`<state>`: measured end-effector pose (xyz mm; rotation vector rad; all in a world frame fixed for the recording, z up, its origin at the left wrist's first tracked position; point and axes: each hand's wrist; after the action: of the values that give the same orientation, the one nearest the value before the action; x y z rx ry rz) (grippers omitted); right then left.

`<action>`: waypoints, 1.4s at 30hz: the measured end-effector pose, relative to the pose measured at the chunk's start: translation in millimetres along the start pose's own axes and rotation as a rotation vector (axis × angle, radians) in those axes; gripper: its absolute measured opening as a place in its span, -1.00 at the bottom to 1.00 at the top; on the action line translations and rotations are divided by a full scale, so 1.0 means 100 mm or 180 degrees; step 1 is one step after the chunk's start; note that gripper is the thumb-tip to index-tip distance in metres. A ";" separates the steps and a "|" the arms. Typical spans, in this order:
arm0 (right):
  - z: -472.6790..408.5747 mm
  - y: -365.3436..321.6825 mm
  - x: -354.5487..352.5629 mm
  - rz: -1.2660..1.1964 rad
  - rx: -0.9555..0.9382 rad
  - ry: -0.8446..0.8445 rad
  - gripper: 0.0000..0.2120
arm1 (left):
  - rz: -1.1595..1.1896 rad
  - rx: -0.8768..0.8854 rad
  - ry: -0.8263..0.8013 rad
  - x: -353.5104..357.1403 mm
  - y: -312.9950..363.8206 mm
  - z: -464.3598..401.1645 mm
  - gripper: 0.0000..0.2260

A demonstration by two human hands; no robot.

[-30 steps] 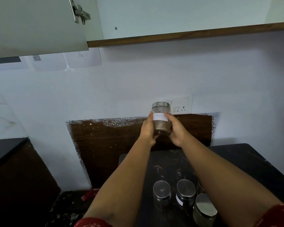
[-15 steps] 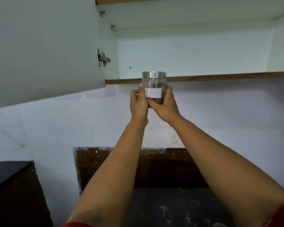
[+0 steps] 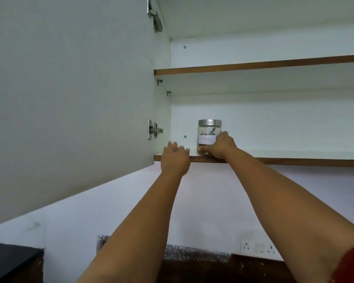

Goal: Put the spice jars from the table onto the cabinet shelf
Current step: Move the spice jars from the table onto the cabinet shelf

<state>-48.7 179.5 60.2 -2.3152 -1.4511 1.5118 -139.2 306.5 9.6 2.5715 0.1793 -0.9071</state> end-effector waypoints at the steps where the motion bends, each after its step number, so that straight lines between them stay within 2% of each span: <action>1: -0.06 -0.02 0.05 0.0096 0.0055 -0.0102 -0.14 | -0.0195 -0.0017 -0.0133 0.06 -0.09 0.03 -0.58; 4: -0.31 -0.15 0.21 0.0267 0.0013 -0.0341 -0.09 | -0.0258 0.0086 0.0059 0.07 -0.29 -0.04 -0.49; 9: -0.62 -0.40 0.52 0.0435 0.0038 -0.0619 -0.05 | -0.0299 0.0120 0.0041 0.06 -0.41 -0.16 -0.45; 13: -0.77 -0.61 0.66 0.0761 0.0039 -0.0736 -0.11 | -0.0067 0.0158 -0.0043 0.09 -0.45 -0.17 -0.46; 16: -0.89 -0.73 0.74 0.0990 -0.0030 -0.0868 -0.25 | 0.0201 0.0206 -0.0122 0.04 -0.50 -0.18 -0.49; 20: -0.97 -0.73 0.87 0.0846 -0.0060 -0.0893 -0.33 | 0.0291 0.0246 -0.0144 0.06 -0.51 -0.19 -0.51; 31: -0.96 -0.74 0.99 0.0453 -0.0135 -0.0959 -0.27 | 0.0327 0.0199 -0.0358 0.03 -0.53 -0.21 -0.57; 35: -0.96 -0.73 0.99 0.0439 -0.0181 -0.0958 -0.24 | 0.0322 0.0173 -0.0409 0.00 -0.51 -0.20 -0.57; 39: -0.91 -0.73 0.97 0.0496 -0.0320 -0.0986 -0.30 | 0.0386 0.0153 -0.0435 -0.01 -0.50 -0.19 -0.55; 42: -0.88 -0.72 0.95 0.0624 -0.0392 -0.1013 -0.25 | 0.0431 0.0138 -0.0483 -0.04 -0.49 -0.17 -0.49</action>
<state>-24.3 325.3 73.6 -2.4369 -1.4510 1.9756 -144.6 358.3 7.7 2.5055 -0.0579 -1.0594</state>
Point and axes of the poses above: each hand's wrist, its own z-axis away from the middle knuckle, its own x-axis out of the palm, y = z × x, and after that the axes turned 14 degrees about z, right-handed
